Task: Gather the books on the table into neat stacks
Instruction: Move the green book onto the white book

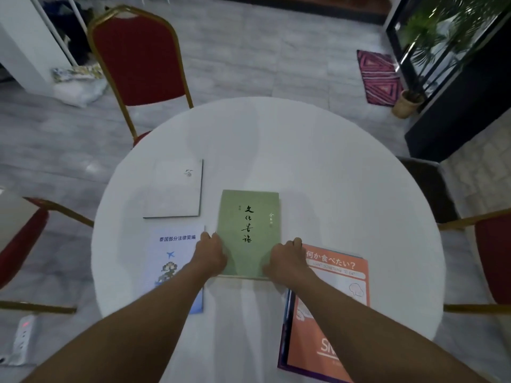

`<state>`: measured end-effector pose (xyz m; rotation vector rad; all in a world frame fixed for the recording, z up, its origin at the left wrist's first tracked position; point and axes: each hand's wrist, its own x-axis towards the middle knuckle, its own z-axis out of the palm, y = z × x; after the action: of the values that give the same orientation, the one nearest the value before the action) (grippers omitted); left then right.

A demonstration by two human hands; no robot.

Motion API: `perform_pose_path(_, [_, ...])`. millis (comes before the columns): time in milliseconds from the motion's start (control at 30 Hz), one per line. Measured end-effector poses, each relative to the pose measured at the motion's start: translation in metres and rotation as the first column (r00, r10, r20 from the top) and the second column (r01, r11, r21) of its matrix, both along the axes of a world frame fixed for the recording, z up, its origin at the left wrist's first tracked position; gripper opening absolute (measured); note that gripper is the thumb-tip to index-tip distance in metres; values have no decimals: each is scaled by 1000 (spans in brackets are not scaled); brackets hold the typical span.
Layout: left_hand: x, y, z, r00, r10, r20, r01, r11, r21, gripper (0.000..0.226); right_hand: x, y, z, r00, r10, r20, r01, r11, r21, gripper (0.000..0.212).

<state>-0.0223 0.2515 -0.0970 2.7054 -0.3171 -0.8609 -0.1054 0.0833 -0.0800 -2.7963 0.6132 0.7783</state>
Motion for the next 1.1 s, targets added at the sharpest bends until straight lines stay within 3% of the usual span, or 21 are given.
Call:
perform_pose_path(200, [-26, 15, 6, 999, 22, -40, -21, 999, 32, 41, -17, 14, 1, 991, 71, -111, -69, 997, 24, 31])
perform_pose_path(333, [-24, 21, 14, 998, -10, -65, 13, 999, 40, 45, -13, 12, 7, 992, -7, -124, 23, 991, 128, 31])
perform_pose_path(433, [-12, 26, 22, 999, -23, -41, 23, 1000, -4, 45, -2, 8, 8, 995, -90, -43, 96, 980, 172, 31])
perform_pose_path(567, [12, 37, 30, 1000, -19, 13, 19, 1000, -21, 53, 20, 11, 11, 988, -132, 83, 117, 978, 171, 54])
perform_pose_path(700, [34, 56, 27, 990, 100, 101, -105, 994, 43, 48, 49, 24, 10, 964, -180, 195, 120, 951, 284, 48])
perform_pose_path(767, [40, 71, 21, 979, 171, 106, -181, 980, 86, 55, 66, 33, 7, 960, -180, 214, 102, 938, 332, 50])
perform_pose_path(933, [45, 103, 3, 909, 415, 43, -415, 890, 187, 101, 119, 65, -2, 948, -169, 270, 53, 919, 391, 55])
perform_pose_path(1100, [61, 116, -11, 883, 468, -35, -466, 883, 59, 109, 172, 98, -19, 953, -124, 278, 1, 914, 406, 62])
